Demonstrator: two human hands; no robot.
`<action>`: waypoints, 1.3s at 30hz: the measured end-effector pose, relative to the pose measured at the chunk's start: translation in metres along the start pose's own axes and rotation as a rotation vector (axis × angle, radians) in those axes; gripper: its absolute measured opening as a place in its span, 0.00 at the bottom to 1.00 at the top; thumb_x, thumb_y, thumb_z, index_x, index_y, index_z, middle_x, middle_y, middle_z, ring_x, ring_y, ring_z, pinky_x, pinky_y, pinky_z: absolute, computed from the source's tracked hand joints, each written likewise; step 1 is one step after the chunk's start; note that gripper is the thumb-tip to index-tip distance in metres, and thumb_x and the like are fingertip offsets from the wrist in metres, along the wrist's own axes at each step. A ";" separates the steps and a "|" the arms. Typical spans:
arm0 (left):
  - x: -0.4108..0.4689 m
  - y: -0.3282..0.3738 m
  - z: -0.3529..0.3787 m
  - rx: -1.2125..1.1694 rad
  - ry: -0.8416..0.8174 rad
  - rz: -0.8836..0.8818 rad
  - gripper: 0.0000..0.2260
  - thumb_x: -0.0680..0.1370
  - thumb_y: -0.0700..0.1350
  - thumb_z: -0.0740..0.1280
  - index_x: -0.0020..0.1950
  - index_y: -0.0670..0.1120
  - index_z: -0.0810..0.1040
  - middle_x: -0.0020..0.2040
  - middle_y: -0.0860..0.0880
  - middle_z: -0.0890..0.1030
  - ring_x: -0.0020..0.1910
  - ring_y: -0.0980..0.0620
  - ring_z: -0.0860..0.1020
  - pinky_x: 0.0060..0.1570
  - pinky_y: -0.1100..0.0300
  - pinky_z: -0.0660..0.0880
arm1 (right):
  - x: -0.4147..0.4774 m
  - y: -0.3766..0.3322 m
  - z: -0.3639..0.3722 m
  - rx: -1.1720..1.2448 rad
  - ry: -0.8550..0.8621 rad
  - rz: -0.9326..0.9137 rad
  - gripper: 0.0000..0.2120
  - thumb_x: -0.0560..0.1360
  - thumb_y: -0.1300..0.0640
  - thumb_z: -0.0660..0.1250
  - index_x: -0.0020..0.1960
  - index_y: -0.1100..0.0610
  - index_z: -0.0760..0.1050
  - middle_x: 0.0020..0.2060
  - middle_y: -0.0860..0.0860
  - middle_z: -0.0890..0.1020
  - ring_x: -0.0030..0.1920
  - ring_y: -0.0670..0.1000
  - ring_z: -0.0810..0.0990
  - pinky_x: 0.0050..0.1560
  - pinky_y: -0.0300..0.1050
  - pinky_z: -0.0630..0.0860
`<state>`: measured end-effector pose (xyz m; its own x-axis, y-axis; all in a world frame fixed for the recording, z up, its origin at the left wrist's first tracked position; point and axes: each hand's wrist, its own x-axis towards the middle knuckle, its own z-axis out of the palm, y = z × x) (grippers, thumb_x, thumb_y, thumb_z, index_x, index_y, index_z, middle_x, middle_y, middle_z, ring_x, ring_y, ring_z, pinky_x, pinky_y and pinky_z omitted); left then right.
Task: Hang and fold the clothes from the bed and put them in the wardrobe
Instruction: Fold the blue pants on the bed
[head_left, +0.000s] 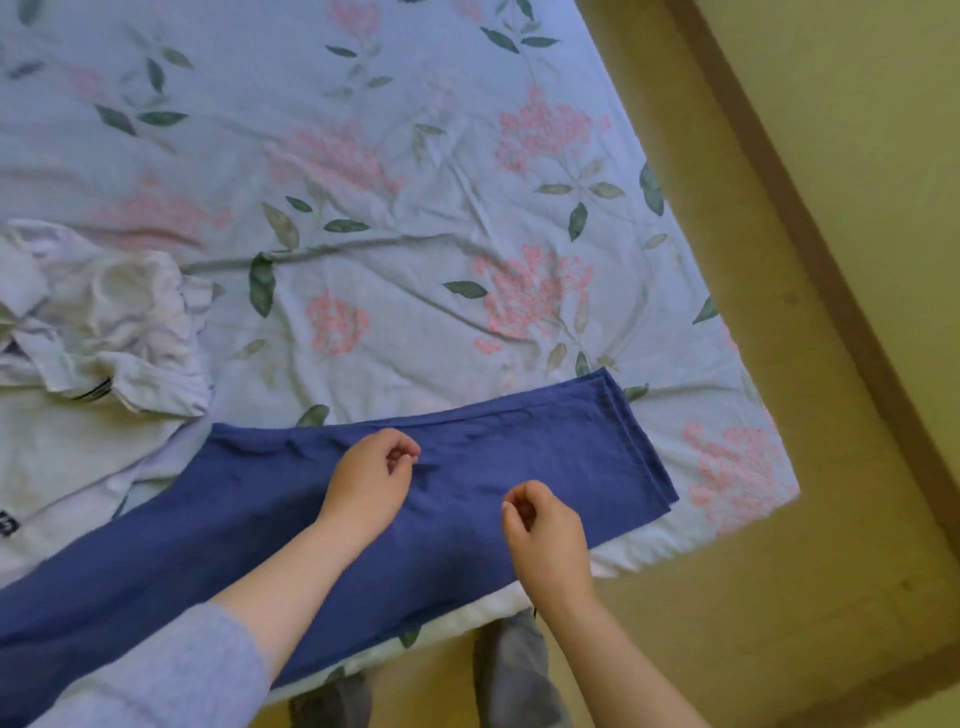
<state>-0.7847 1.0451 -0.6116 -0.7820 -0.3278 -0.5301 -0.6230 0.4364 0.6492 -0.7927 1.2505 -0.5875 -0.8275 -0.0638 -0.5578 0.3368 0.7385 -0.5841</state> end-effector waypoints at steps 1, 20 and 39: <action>-0.010 -0.014 -0.011 -0.007 0.020 -0.032 0.11 0.77 0.37 0.64 0.42 0.54 0.76 0.44 0.55 0.82 0.45 0.55 0.80 0.48 0.60 0.75 | -0.005 -0.009 0.010 -0.010 -0.027 -0.020 0.07 0.78 0.55 0.64 0.41 0.49 0.73 0.34 0.44 0.78 0.37 0.44 0.77 0.37 0.38 0.72; -0.149 -0.270 -0.154 -0.164 0.381 -0.456 0.09 0.76 0.42 0.69 0.56 0.46 0.77 0.52 0.51 0.79 0.48 0.53 0.78 0.48 0.60 0.72 | -0.112 -0.139 0.249 -0.015 -0.466 -0.105 0.19 0.80 0.55 0.61 0.71 0.52 0.70 0.59 0.44 0.79 0.59 0.44 0.77 0.57 0.34 0.73; -0.192 -0.360 -0.194 -0.319 0.682 -0.745 0.37 0.68 0.42 0.78 0.72 0.41 0.63 0.67 0.38 0.69 0.63 0.36 0.72 0.58 0.47 0.72 | -0.134 -0.133 0.319 -0.170 -0.442 -0.008 0.26 0.80 0.58 0.62 0.77 0.53 0.63 0.35 0.49 0.77 0.33 0.45 0.73 0.27 0.29 0.69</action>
<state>-0.4143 0.7887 -0.6377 0.0166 -0.8661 -0.4997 -0.8481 -0.2769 0.4517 -0.5835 0.9463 -0.6234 -0.5472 -0.3224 -0.7724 0.2220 0.8339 -0.5053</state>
